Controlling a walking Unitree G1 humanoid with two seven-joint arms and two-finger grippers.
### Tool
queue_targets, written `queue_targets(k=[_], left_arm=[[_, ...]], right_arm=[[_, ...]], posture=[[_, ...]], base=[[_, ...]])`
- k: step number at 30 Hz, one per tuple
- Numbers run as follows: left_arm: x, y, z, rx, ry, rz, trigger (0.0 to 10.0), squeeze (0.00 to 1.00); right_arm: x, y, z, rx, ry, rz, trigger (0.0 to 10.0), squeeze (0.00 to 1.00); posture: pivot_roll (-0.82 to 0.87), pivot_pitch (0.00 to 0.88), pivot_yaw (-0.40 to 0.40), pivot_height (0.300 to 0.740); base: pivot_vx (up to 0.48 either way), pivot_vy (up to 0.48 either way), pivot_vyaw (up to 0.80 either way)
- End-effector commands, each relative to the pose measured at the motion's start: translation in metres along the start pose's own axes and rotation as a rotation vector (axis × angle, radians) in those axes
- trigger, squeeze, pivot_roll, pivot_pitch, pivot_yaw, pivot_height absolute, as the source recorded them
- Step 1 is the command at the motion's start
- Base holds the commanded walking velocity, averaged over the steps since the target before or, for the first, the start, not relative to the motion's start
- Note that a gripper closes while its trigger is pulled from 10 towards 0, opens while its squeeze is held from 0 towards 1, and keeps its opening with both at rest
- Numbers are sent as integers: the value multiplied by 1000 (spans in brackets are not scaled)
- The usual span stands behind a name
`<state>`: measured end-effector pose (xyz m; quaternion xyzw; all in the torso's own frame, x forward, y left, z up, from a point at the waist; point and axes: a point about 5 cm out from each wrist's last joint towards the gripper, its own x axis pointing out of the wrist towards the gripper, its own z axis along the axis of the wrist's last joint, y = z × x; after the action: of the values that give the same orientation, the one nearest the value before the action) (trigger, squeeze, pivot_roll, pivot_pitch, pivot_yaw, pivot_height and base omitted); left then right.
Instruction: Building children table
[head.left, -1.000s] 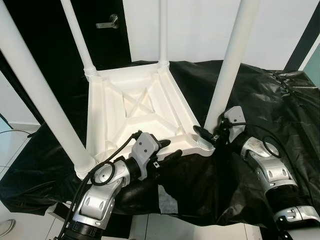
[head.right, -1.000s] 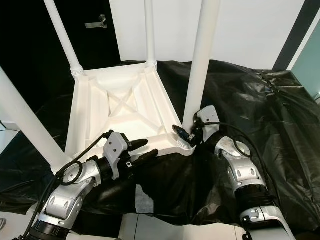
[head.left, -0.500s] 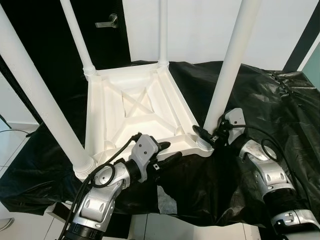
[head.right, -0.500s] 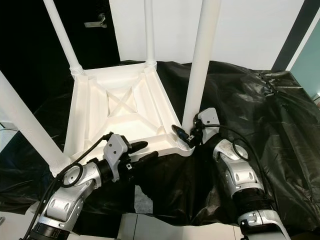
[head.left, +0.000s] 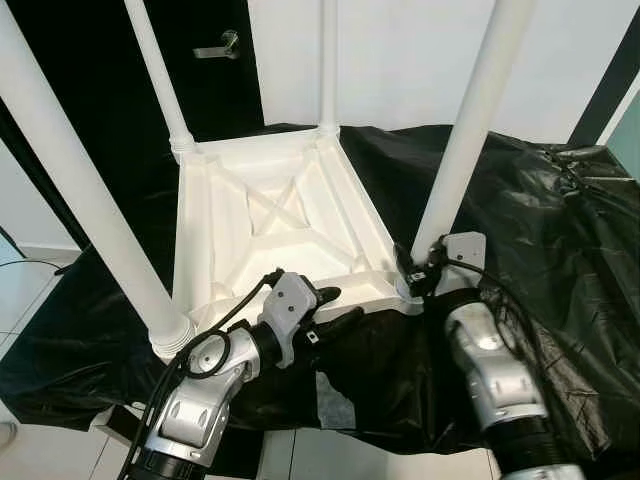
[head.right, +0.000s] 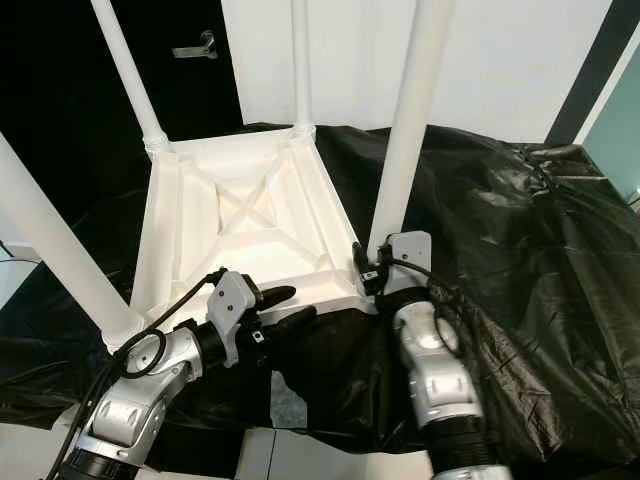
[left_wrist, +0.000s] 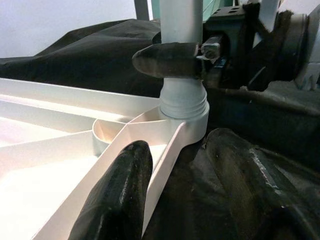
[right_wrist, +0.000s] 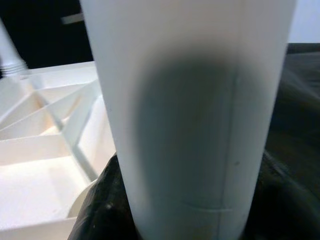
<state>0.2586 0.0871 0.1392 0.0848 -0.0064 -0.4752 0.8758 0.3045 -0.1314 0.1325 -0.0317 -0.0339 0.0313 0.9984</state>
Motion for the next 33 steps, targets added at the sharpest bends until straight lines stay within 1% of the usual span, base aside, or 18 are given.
queue_targets(k=[1, 6, 9, 10, 11, 17, 19, 20, 21, 22, 23, 24, 25, 28, 30, 31, 32, 33], left_arm=[[1, -2, 1, -1, -9, 3, 10000, 0], [0, -3, 0, -6, -8, 7, 10000, 0], [0, -4, 1, -7, -8, 9, 10000, 0], [0, -4, 1, -7, -8, 9, 10000, 0], [0, -2, 1, -5, -9, 15, 10000, 0], [0, 1, 1, -5, -11, 36, 10000, 0], [0, 1, 1, -6, -12, 37, 10000, 0], [1, 1, 1, -6, -12, 37, 10000, 0], [1, 2, 0, -2, -12, 46, 10000, 0], [1, 2, 0, -2, -12, 46, 10000, 0], [1, 3, 0, -2, -12, 52, 10000, 0], [1, 3, 0, -2, -12, 52, 10000, 0], [1, 4, 0, -1, -13, 56, 10000, 0], [1, 4, 0, -1, -12, 53, 10000, 0], [1, 4, 0, -1, -9, 44, 10000, 0], [1, 4, 0, -1, -9, 44, 10000, 0], [1, 4, -1, 0, -7, 36, 10000, 0], [1, 4, -1, 0, -7, 36, 10000, 0]], right_arm=[[-9, -4, -29, -10, 159, -85, 10000, 0], [-9, 0, -27, 19, 163, -121, 10000, 0], [-9, 8, -17, 37, 103, -61, 10000, 0], [-9, 8, -17, 37, 103, -61, 10000, 0], [-10, 8, -14, 50, 83, -53, 10000, 1000], [-12, 0, -7, 55, 27, -16, 10000, 1000], [-13, -2, -5, 57, 8, 16, 10000, 1000], [-15, -5, -4, 57, -15, 56, 10000, 1000], [-16, -10, -4, 40, -24, 96, 10000, 878], [-16, -10, -4, 40, -24, 96, 10000, 878], [-18, -15, -7, 38, -24, 139, 10000, 20], [-18, -15, -7, 38, -24, 139, 10000, 20], [-18, -19, -8, 24, -28, 176, 10000, 0], [-14, -26, -7, -21, -33, 312, 10000, 0], [-8, -26, -5, -42, -29, 401, 10000, 0], [-8, -26, -5, -42, -29, 401, 10000, 0], [-4, -24, -2, -53, -26, 459, 10000, 0], [-4, -24, -2, -53, -26, 459, 10000, 0]], posture=[[28, 0, -5, 740], [26, 0, -5, 740], [30, 0, -6, 740], [30, 0, -6, 740], [30, 0, -7, 740], [27, 0, -10, 740], [26, 0, -10, 740], [24, 0, -11, 740], [25, 0, -12, 740], [25, 0, -12, 740], [27, 0, -12, 740], [27, 0, -12, 740], [27, 0, -11, 740], [24, 0, -2, 740], [24, 0, 2, 740], [24, 0, 2, 740], [25, 0, 2, 740], [25, 0, 2, 740]], base=[[0, 0, 0], [0, 0, 0], [0, 0, 0], [0, 0, 0], [0, 0, 0], [0, 0, 0], [0, 0, 0], [0, 0, 0], [0, 0, 0], [0, 0, 0], [0, 0, 0], [0, 0, 0], [0, 0, 0], [0, 0, 0], [0, 0, 0], [0, 0, 0], [0, 0, 0], [0, 0, 0]])
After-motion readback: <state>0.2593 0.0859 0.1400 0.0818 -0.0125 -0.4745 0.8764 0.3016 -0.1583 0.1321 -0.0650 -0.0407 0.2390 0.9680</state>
